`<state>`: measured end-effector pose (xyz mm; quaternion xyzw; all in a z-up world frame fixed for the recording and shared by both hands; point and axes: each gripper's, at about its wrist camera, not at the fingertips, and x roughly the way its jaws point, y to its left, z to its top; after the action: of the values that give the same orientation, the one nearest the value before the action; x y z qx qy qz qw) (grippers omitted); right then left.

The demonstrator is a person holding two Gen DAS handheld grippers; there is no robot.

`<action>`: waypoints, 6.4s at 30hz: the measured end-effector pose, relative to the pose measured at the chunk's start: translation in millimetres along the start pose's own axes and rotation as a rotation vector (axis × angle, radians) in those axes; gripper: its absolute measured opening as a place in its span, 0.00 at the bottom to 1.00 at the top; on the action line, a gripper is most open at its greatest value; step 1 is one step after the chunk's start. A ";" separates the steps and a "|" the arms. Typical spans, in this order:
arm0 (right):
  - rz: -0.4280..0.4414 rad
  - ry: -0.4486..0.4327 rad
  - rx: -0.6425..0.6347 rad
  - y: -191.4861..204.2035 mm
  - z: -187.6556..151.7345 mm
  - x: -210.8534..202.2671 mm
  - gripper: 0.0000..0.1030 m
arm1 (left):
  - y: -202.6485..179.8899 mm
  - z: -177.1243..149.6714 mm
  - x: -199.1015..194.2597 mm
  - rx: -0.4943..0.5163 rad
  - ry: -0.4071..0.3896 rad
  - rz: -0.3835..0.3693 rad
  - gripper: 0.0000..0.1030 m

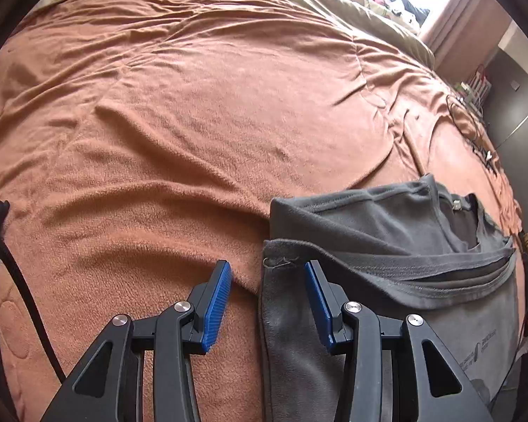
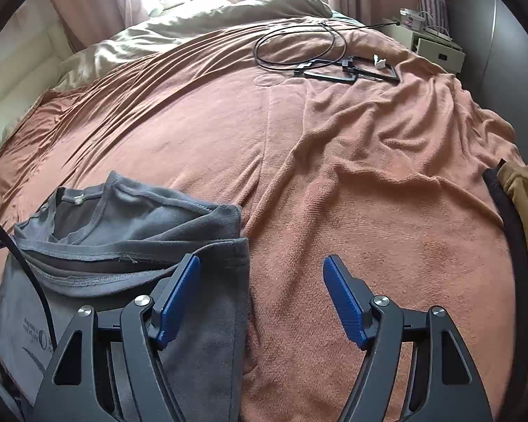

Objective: Fold small clothes

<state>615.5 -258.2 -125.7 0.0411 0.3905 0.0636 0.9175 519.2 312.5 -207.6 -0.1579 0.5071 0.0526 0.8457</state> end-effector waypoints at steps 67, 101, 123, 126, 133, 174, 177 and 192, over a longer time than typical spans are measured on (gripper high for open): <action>-0.175 -0.051 -0.079 46.8 78.2 66.7 0.05 | -11.8 77.8 20.2 -0.001 -0.149 0.149 0.05; -0.175 0.133 -0.204 55.4 35.2 57.1 0.08 | -36.7 37.4 36.0 0.096 0.007 0.170 0.11; 0.109 0.206 -0.177 129.7 75.5 106.5 0.09 | -155.2 63.9 58.5 0.119 0.035 -0.066 0.11; 0.135 0.213 -0.133 130.8 82.9 126.7 0.09 | -167.5 66.1 63.8 0.122 0.037 -0.084 0.11; 0.119 0.193 -0.075 135.5 98.8 157.5 0.09 | -195.0 68.7 75.5 0.148 0.052 -0.128 0.11; -0.137 0.169 -0.054 62.9 53.8 72.1 0.17 | -88.1 2.4 -21.9 0.005 -0.016 0.028 0.11; -0.116 0.171 -0.065 66.9 46.1 52.6 0.17 | -74.9 -13.2 -30.1 -0.024 -0.013 0.016 0.11; -0.003 0.207 -0.081 68.6 -47.7 -35.1 0.38 | -75.7 -108.6 -68.6 0.008 -0.028 -0.033 0.11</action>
<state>551.1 -194.4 -125.1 -0.0034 0.4803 0.0820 0.8733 413.7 211.1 -178.7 -0.1621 0.4928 0.0387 0.8541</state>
